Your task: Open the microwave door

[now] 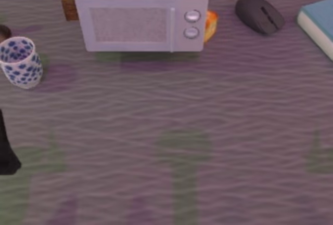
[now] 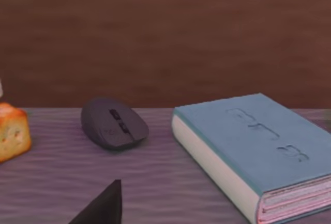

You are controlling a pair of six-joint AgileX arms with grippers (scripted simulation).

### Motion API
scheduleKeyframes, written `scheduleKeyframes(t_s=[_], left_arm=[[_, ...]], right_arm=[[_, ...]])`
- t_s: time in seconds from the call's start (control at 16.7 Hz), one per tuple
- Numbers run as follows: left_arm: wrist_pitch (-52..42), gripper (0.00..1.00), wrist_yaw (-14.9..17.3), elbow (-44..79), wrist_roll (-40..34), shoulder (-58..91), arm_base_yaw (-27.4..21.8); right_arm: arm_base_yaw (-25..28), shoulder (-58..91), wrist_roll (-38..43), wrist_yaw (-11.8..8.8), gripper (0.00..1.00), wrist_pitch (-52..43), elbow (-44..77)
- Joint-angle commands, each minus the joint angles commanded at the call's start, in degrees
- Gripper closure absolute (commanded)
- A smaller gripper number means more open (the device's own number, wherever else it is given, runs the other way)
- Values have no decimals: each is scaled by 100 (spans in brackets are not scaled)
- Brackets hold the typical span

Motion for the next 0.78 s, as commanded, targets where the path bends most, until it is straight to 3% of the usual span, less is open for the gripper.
scheduleKeyframes(t_s=[0.36, 0.78], left_arm=[[-308, 0, 0, 497, -90, 420, -156], [-2127, 0, -154, 2846, -546, 2958, -913]], right_arm=[[0, 0, 0, 0, 0, 0, 0], [0, 0, 0, 0, 0, 0, 0]])
